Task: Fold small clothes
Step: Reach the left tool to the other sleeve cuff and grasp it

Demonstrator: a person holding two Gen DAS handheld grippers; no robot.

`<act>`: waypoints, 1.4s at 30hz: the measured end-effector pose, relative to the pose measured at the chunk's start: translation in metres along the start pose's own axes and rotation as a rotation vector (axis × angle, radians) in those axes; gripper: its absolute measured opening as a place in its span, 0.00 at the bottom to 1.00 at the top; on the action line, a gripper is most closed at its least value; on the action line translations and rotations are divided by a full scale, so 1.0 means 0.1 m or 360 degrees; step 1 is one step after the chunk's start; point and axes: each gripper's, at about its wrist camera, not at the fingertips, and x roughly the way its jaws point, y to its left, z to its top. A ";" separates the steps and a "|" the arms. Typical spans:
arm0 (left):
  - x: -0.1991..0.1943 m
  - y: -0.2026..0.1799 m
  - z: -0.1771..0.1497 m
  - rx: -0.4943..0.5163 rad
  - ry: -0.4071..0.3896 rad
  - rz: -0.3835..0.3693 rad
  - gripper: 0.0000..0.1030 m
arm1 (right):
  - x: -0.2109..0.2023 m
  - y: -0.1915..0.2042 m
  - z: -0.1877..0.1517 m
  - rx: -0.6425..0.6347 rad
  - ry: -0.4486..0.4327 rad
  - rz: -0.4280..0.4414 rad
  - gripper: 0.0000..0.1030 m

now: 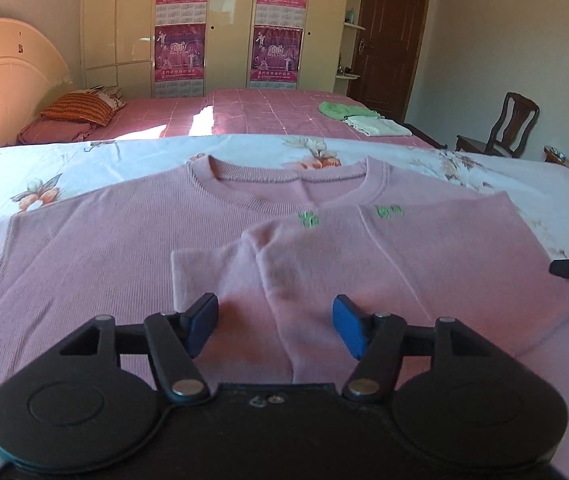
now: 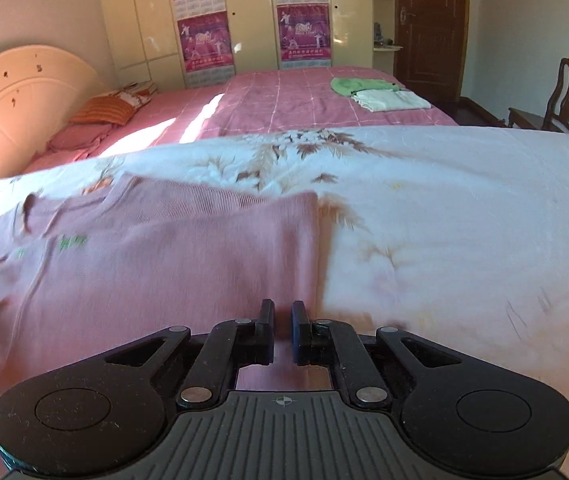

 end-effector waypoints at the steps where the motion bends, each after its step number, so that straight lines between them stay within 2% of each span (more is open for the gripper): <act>1: -0.05 -0.02 -0.08 0.0027 -0.0007 0.0014 0.61 | -0.11 0.00 -0.13 -0.0001 -0.0010 -0.0009 0.06; 3: -0.08 -0.08 -0.16 0.0065 -0.0034 0.0049 0.63 | -0.19 0.01 -0.25 -0.0012 -0.0043 -0.0016 0.06; 5: -0.07 -0.09 -0.07 0.0028 0.0001 0.0064 0.64 | -0.19 0.03 -0.21 0.0044 -0.0052 -0.0030 0.06; 7: -0.10 -0.07 -0.01 -0.0027 -0.0004 0.0063 0.64 | -0.27 0.09 -0.14 0.0051 -0.0133 -0.0011 0.06; 8: -0.07 -0.07 -0.01 -0.0019 0.0031 0.0070 0.65 | -0.30 0.14 -0.15 0.0015 -0.0169 -0.0012 0.06; 9: -0.04 -0.09 -0.04 0.0015 0.0051 0.0074 0.67 | -0.24 0.18 -0.17 0.0000 -0.0110 -0.0028 0.06; 10: -0.06 -0.10 -0.06 0.0050 0.0039 0.0075 0.67 | -0.13 0.19 -0.22 0.0014 0.0006 -0.0012 0.06; 11: -0.10 -0.08 -0.04 0.0029 0.0058 0.0077 0.67 | -0.17 0.22 -0.24 -0.0008 -0.0035 -0.0028 0.06; 12: -0.19 -0.04 -0.03 -0.0019 0.0052 0.0067 0.67 | -0.21 0.26 -0.22 -0.0031 -0.0003 -0.0044 0.07; 14: -0.47 0.13 -0.08 -0.0114 -0.0051 0.0054 0.71 | -0.39 0.27 -0.21 0.0020 -0.0067 0.0014 0.07; 16: -0.71 0.39 -0.20 -0.0232 -0.0077 0.0106 0.71 | -0.51 0.28 -0.24 0.0089 -0.0087 0.0055 0.07; 19: -1.12 0.97 -0.47 -0.0503 -0.0117 0.0205 0.68 | -0.62 0.35 -0.33 0.0190 -0.0063 0.0111 0.10; 20: -1.28 1.24 -0.58 -0.0598 -0.0137 0.0268 0.67 | -0.63 0.39 -0.35 0.0197 -0.0058 0.0124 0.15; 21: -1.42 1.48 -0.69 -0.0678 -0.0151 0.0328 0.66 | -0.64 0.45 -0.38 0.0201 -0.0054 0.0140 0.30; 23: -1.67 1.98 -0.89 -0.0866 -0.0160 0.0429 0.66 | -0.66 0.59 -0.41 0.0198 -0.0065 0.0194 0.54; 28: -2.12 3.09 -1.37 -0.1346 -0.0242 0.0599 0.62 | -0.57 1.01 -0.34 0.0194 -0.0092 0.0236 0.54; 30: -2.21 3.45 -1.54 -0.1520 -0.0352 0.0503 0.53 | -0.54 1.15 -0.29 0.0218 -0.0086 0.0256 0.54; 33: -2.22 3.77 -1.61 -0.1680 -0.0456 0.0421 0.50 | -0.51 1.41 -0.21 0.0200 -0.0092 0.0273 0.54; 37: -2.11 4.03 -1.58 -0.1772 -0.0572 0.0395 0.50 | -0.48 1.70 -0.14 0.0169 -0.0095 0.0280 0.54; 42: -2.05 4.27 -1.56 -0.1866 -0.0664 0.0350 0.48 | -0.43 1.84 -0.09 0.0222 -0.0076 0.0278 0.54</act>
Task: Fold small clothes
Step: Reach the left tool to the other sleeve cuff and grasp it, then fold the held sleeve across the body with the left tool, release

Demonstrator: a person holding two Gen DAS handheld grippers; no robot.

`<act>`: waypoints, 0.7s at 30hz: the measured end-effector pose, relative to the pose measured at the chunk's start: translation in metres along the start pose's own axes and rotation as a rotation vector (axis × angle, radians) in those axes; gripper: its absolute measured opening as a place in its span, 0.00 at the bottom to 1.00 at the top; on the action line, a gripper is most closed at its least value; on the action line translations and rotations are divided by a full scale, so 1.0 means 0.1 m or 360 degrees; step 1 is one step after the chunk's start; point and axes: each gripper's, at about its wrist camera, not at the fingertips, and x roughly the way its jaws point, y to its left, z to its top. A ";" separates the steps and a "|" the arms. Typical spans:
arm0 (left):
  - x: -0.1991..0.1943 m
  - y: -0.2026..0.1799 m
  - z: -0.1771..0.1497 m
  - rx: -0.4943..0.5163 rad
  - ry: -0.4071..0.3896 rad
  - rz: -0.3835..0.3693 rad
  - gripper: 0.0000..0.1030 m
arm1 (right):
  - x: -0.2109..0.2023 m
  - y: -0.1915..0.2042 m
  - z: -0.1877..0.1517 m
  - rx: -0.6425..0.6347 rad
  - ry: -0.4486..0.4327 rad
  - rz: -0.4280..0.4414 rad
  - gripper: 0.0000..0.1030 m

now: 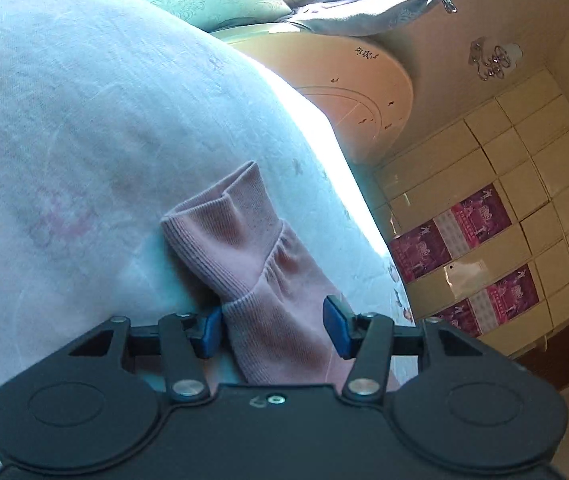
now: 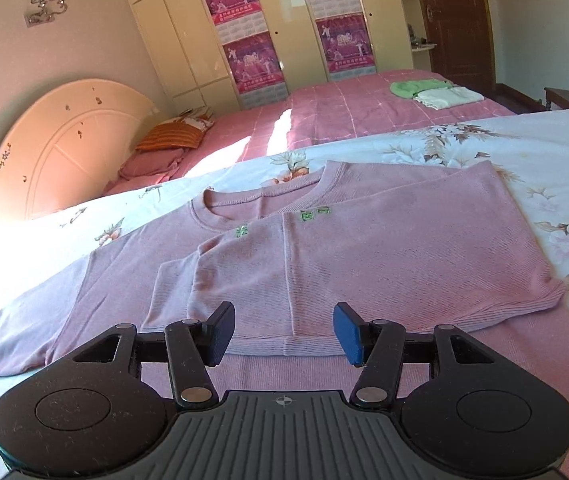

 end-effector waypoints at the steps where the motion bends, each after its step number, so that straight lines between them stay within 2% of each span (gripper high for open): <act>1: 0.02 0.00 0.03 0.0004 0.0001 -0.0001 0.47 | 0.01 0.01 0.01 0.0008 0.0003 0.0000 0.54; 3: 0.04 0.01 0.07 -0.0005 0.0020 0.0015 0.38 | 0.02 0.04 0.01 0.0009 0.0008 -0.0009 0.54; 5: 0.03 -0.05 0.07 0.0075 0.0016 0.0031 0.31 | 0.03 0.05 0.02 0.0010 0.0007 -0.0018 0.54; 6: 0.04 -0.05 0.06 0.0124 0.0021 0.0084 0.20 | 0.03 0.05 0.01 0.0010 0.0008 -0.0023 0.54; 7: 0.07 -0.05 0.05 0.0142 0.0037 0.0141 0.12 | 0.04 0.04 0.01 0.0010 0.0013 -0.0031 0.54; 9: 0.06 -0.07 0.02 0.0125 0.0015 0.0165 0.11 | 0.06 0.02 -0.01 0.0011 0.0019 -0.0048 0.54; 10: 0.03 -0.17 -0.01 0.0191 -0.0004 0.0199 0.11 | 0.07 0.00 -0.02 0.0013 0.0025 -0.0054 0.54; 11: -0.01 -0.39 -0.09 0.0352 -0.0031 0.0192 0.10 | 0.07 -0.01 -0.03 0.0011 0.0029 -0.0062 0.54; 13: -0.08 -0.78 -0.32 0.0623 -0.0020 0.0071 0.10 | 0.08 -0.01 -0.04 -0.0008 0.0023 -0.0072 0.54; 15: -0.13 -1.25 -0.67 0.0892 0.0047 -0.0050 0.10 | 0.08 -0.01 -0.06 -0.0009 0.0021 -0.0058 0.54; 18: -0.14 -1.89 -1.36 0.1150 0.0156 -0.0247 0.10 | 0.07 0.00 -0.05 -0.0021 0.0005 -0.0022 0.54; 21: -0.08 -2.35 -2.02 0.1329 0.0266 -0.0353 0.10 | 0.06 0.01 -0.01 -0.0028 -0.0011 0.0036 0.54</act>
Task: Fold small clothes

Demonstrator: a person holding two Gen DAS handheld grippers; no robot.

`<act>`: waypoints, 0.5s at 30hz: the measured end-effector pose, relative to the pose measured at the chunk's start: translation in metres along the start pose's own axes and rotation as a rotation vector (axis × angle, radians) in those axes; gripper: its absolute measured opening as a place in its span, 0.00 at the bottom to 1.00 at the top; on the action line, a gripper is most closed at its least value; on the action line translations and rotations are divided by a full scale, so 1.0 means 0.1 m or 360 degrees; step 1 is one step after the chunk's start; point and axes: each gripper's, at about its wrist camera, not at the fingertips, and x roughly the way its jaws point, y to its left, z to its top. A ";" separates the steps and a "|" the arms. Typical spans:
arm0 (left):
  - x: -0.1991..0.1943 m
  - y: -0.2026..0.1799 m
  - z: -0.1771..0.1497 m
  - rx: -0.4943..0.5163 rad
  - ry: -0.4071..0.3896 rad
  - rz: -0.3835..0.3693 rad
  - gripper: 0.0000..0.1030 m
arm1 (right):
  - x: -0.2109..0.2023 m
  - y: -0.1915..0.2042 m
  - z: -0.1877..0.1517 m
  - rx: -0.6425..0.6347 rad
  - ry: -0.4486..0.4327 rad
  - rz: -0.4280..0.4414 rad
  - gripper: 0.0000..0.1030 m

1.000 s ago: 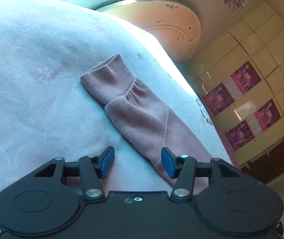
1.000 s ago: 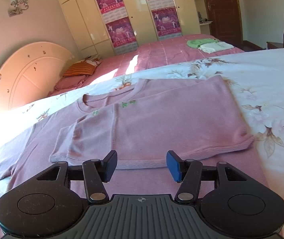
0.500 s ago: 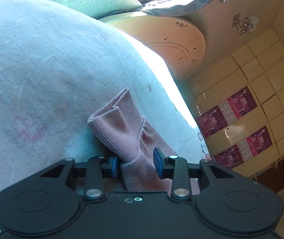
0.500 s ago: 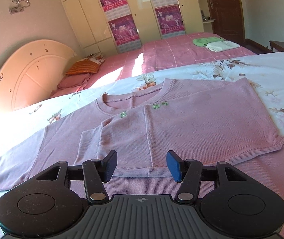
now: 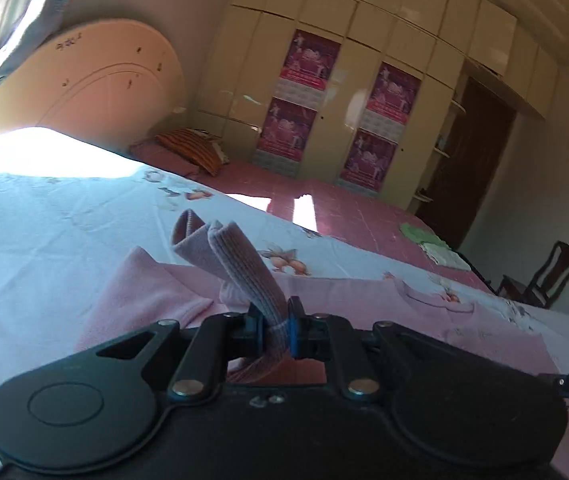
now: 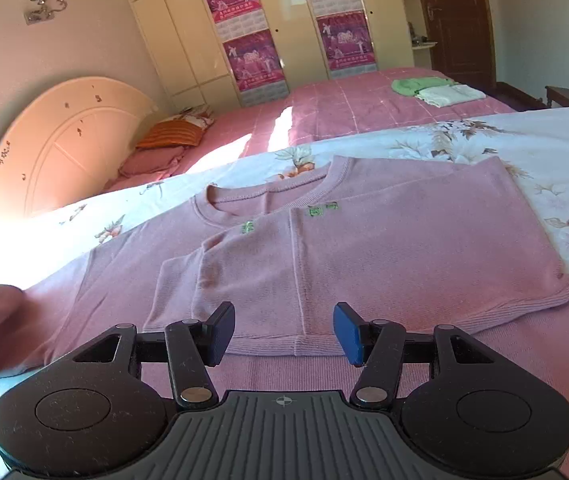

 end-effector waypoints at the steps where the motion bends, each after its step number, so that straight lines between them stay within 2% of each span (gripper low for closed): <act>1: 0.09 -0.23 -0.05 0.0030 0.0024 -0.0058 0.10 | -0.01 0.00 0.01 -0.0003 -0.0007 0.0009 0.54; 3: 0.30 -0.67 -0.15 0.0101 0.0094 -0.0156 0.10 | -0.03 -0.04 0.04 0.0025 -0.0012 0.0032 0.54; 5: 0.53 -0.99 -0.38 0.0171 0.0218 -0.0214 0.11 | -0.03 -0.10 0.06 0.0062 0.0004 0.0056 0.54; 7: 0.82 -1.19 -0.56 0.0219 0.0425 -0.0309 0.24 | -0.02 -0.18 0.07 0.0118 0.0033 0.0103 0.54; 8: 0.91 -1.28 -0.68 0.0295 0.0526 -0.0299 0.36 | -0.02 -0.20 0.07 0.0144 0.0037 0.0121 0.54; 9: 0.85 -1.36 -0.75 0.0386 0.0450 -0.0254 0.43 | -0.01 -0.24 0.07 0.0173 0.0045 0.0147 0.54; 11: 0.67 -1.36 -0.75 0.0441 0.0376 -0.0270 0.53 | 0.00 -0.27 0.06 0.0216 0.0056 0.0186 0.54; 13: 0.47 -1.23 -0.72 0.0392 0.0317 -0.0232 0.52 | 0.03 -0.29 0.05 0.0258 0.0070 0.0256 0.54; 15: 0.27 -1.02 -0.66 0.0348 0.0258 -0.0139 0.52 | 0.08 -0.28 0.02 0.0296 0.0093 0.0336 0.54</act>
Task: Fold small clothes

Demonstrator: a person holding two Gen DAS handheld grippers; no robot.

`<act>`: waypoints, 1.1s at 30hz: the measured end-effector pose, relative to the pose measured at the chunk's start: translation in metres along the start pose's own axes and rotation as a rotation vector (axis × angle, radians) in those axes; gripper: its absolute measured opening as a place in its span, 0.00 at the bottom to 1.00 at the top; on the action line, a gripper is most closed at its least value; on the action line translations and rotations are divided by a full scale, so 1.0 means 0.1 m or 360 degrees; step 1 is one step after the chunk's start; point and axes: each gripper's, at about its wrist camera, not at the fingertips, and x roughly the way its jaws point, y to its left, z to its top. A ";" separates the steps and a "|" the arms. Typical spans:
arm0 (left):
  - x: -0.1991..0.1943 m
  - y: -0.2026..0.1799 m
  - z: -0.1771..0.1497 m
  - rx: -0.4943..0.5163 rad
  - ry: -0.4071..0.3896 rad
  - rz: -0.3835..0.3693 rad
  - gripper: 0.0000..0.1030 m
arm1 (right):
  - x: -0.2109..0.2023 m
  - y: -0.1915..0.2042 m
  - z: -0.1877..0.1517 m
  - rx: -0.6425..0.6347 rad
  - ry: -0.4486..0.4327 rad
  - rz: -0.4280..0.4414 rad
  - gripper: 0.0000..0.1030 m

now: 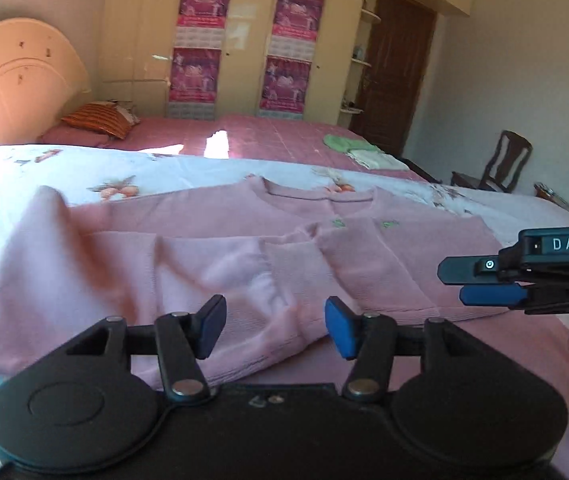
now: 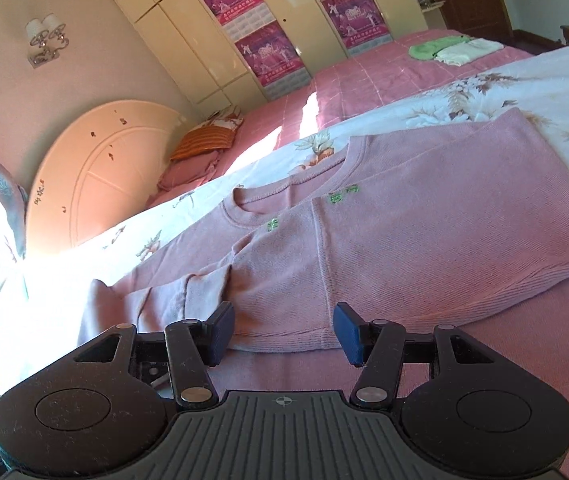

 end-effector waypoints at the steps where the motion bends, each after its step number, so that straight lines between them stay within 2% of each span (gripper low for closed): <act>1: -0.12 0.13 0.00 -0.0040 -0.0016 0.0076 0.52 | 0.05 0.02 -0.01 0.0021 0.0020 0.0057 0.54; 4: -0.34 0.47 -0.11 -0.0134 0.0004 0.0219 0.52 | 0.27 0.10 -0.05 0.0059 0.0109 0.0165 0.54; 7: -0.39 0.71 -0.22 -0.0167 0.0093 0.0326 0.51 | 0.60 0.18 -0.11 0.0068 0.0245 0.0160 0.54; 9: -0.41 0.81 -0.25 -0.0175 0.0105 0.0376 0.51 | 0.71 0.23 -0.14 0.0093 0.0263 0.0192 0.53; 10: -0.39 0.84 -0.25 -0.0170 0.0119 0.0386 0.51 | 0.74 0.27 -0.13 0.0068 0.0243 0.0170 0.49; 11: -0.35 0.87 -0.24 -0.0164 0.0134 0.0393 0.52 | 0.76 0.32 -0.11 0.0026 0.0238 0.0117 0.28; 13: -0.29 0.88 -0.23 -0.0159 0.0131 0.0384 0.52 | 0.72 0.38 -0.06 -0.0050 0.0199 0.0069 0.18; 14: -0.26 0.89 -0.21 -0.0155 0.0121 0.0378 0.52 | 0.67 0.41 -0.03 -0.0090 0.0167 0.0065 0.09; 15: -0.23 0.89 -0.19 -0.0148 0.0114 0.0375 0.52 | 0.58 0.44 0.00 -0.0149 0.0118 0.0054 0.07; 18: -0.13 0.89 -0.13 -0.0116 0.0102 0.0385 0.52 | 0.24 0.55 0.18 -0.0284 -0.0077 0.0048 0.05; 20: -0.08 0.90 -0.11 -0.0108 0.0098 0.0389 0.51 | -0.09 0.57 0.33 -0.0368 -0.0274 0.0019 0.05; 22: -0.06 0.90 -0.08 -0.0093 0.0084 0.0388 0.51 | -0.33 0.47 0.43 -0.0390 -0.0408 -0.0060 0.05; 23: -0.06 0.89 -0.07 -0.0090 0.0080 0.0387 0.50 | -0.38 0.36 0.45 -0.0406 -0.0432 -0.0135 0.05; 25: -0.03 0.90 -0.06 -0.0091 0.0090 0.0375 0.48 | -0.30 0.06 0.45 -0.0368 -0.0322 -0.0257 0.05; 27: -0.03 0.90 -0.06 -0.0080 0.0089 0.0381 0.48 | -0.20 -0.24 0.38 -0.0225 -0.0210 -0.0279 0.05; 31: -0.02 0.88 -0.04 -0.0062 0.0073 0.0374 0.47 | -0.16 -0.49 0.21 -0.0140 -0.0158 -0.0297 0.05; 33: 0.02 0.89 -0.04 -0.0049 0.0106 0.0391 0.47 | -0.13 -0.53 0.17 -0.0114 -0.0140 -0.0310 0.05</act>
